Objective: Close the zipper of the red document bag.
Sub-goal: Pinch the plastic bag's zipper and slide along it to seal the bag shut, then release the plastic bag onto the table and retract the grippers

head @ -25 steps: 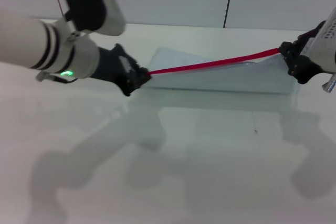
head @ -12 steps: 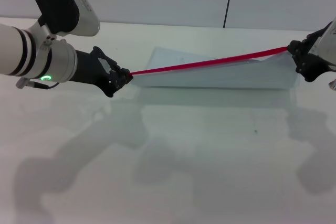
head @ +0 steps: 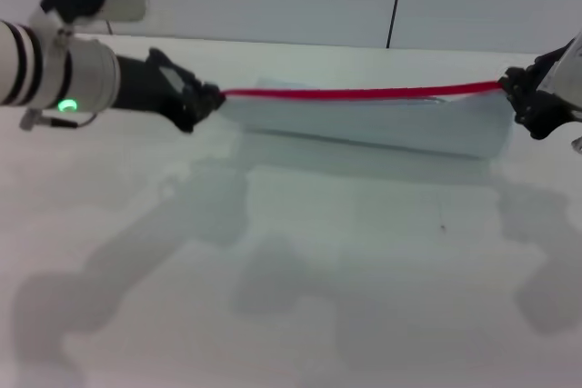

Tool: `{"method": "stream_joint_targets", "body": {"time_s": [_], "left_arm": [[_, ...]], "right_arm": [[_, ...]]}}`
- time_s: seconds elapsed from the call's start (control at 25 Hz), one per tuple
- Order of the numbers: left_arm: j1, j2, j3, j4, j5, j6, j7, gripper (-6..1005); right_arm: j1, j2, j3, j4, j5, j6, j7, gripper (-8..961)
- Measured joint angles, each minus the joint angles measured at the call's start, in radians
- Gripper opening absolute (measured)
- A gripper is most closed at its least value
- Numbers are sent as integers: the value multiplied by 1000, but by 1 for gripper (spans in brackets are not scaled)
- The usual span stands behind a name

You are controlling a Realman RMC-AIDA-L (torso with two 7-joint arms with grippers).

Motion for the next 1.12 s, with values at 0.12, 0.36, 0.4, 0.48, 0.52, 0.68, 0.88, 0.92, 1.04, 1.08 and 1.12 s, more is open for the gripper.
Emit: {"method": "stream_joint_targets", "body": {"time_s": [0.12, 0.36, 0.4, 0.48, 0.52, 0.68, 0.88, 0.92, 1.04, 1.08, 1.12], "left_arm": [[-4, 0, -40, 23, -48, 5, 6, 113], [18, -4, -126, 51, -311, 5, 119, 183], [33, -4, -145, 49, -379, 4, 156, 217], [64, -5, -168, 44, -506, 8, 231, 284], [84, -6, -174, 37, -576, 12, 277, 318], [127, -7, -171, -23, -774, 24, 435, 508], [195, -16, -166, -128, -1009, 25, 597, 641], [211, -17, -161, -154, -1072, 21, 644, 662], [236, -17, -129, -210, -1223, 16, 761, 657], [247, -17, -113, -218, -1259, 18, 795, 650], [259, -17, -95, -222, -1303, 24, 832, 643]], "right_arm": [[-12, 1, 14, -8, -8, 56, 50, 59], [-68, 2, 22, -16, 69, 253, 78, 242], [-80, 2, 21, -14, 97, 298, 77, 271], [-92, 2, 17, 4, 142, 363, 75, 330], [-94, 2, 16, 18, 166, 392, 74, 359], [-106, 1, -12, 111, 320, 562, 70, 477], [-134, 0, -119, 198, 459, 836, 66, 507], [-137, 0, -136, 210, 479, 876, 68, 513], [-151, 1, -163, 257, 562, 970, 76, 508], [-153, 0, -163, 274, 602, 994, 78, 507], [-152, -1, -163, 289, 636, 1008, 80, 505]]}}
